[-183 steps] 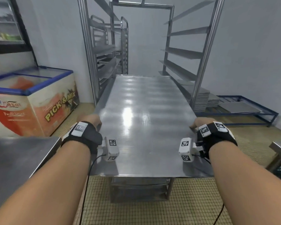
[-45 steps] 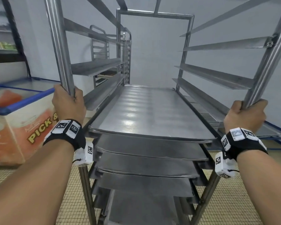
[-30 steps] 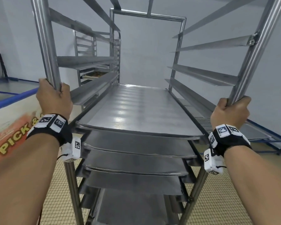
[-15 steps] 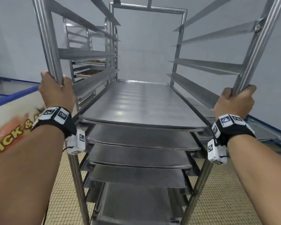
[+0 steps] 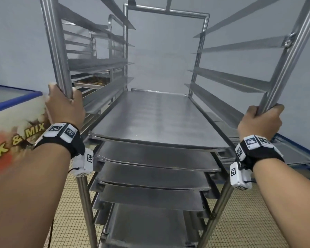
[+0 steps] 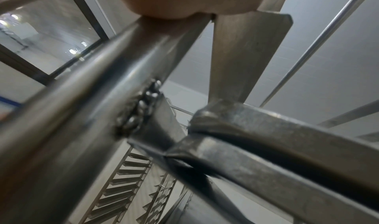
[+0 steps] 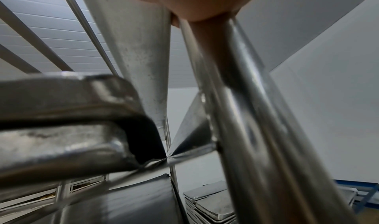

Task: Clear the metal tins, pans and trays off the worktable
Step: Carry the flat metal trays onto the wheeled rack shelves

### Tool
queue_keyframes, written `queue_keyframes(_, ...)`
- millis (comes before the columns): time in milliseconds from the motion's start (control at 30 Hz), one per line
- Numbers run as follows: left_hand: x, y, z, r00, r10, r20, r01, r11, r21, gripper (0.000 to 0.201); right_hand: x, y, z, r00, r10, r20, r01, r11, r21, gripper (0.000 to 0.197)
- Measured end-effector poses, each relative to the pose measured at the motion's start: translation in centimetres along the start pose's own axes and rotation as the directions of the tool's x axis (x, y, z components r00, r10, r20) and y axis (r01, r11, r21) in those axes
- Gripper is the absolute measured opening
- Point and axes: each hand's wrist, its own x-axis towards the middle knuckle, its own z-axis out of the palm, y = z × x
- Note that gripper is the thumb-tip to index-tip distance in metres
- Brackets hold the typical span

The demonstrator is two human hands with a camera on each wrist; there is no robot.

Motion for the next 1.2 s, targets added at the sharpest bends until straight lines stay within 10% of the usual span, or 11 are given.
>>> queue_keyframes(333,-1.0,2.6,5.7,0.998,0.027,-0.053,-0.025,0.999,0.038,0.012,4.8,3.2,5.7,0.998,0.022,0.053,-0.025,0.998,0.054,0.027)
queue_keyframes(1200,5.8,-0.1,27.0,0.987,0.046,-0.155,-0.032,0.995,0.094,0.022,15.1,9.5,30.0,0.982,-0.011,0.188,-0.011,0.993,0.118,0.031)
